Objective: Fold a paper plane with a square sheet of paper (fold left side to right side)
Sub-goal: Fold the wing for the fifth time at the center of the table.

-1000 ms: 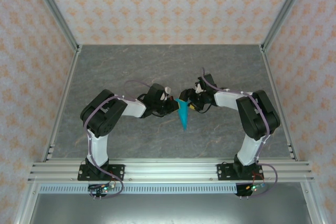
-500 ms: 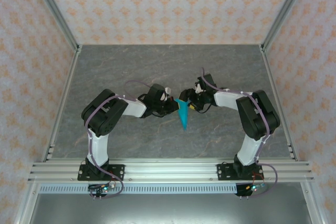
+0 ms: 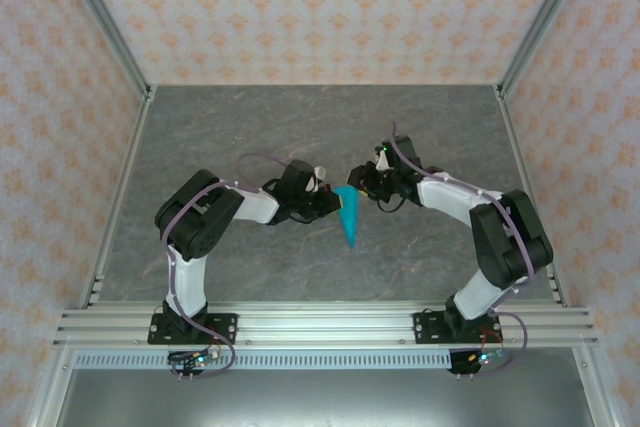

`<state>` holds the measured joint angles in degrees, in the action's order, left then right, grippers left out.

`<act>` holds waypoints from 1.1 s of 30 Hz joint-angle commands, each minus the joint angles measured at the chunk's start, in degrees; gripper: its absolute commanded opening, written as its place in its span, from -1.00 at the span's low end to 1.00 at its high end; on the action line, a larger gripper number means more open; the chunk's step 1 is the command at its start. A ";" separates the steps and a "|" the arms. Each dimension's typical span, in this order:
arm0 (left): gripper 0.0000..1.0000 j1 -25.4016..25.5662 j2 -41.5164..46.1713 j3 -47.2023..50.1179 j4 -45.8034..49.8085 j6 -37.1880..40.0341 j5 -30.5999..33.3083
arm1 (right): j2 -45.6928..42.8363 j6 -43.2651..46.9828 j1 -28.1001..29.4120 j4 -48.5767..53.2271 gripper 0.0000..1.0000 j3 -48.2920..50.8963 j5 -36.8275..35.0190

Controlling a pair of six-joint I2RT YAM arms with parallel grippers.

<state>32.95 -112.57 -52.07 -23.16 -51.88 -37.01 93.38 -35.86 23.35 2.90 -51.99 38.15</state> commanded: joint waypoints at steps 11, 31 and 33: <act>-1.00 -0.43 -0.67 -0.70 5.36 2.83 3.68 | 7.38 -1.04 1.76 -2.26 -0.54 -0.75 1.17; -1.00 -0.39 -1.42 -0.65 5.49 2.86 3.60 | 9.34 0.87 1.78 -0.27 -0.56 -0.66 -1.24; -1.00 -0.41 -1.63 -0.73 5.40 2.81 3.68 | 9.60 0.86 1.77 -0.29 -0.56 -0.65 -1.34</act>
<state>32.95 -112.57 -52.47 -22.22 -50.85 -37.01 101.49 -35.90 24.99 1.54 -51.99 38.50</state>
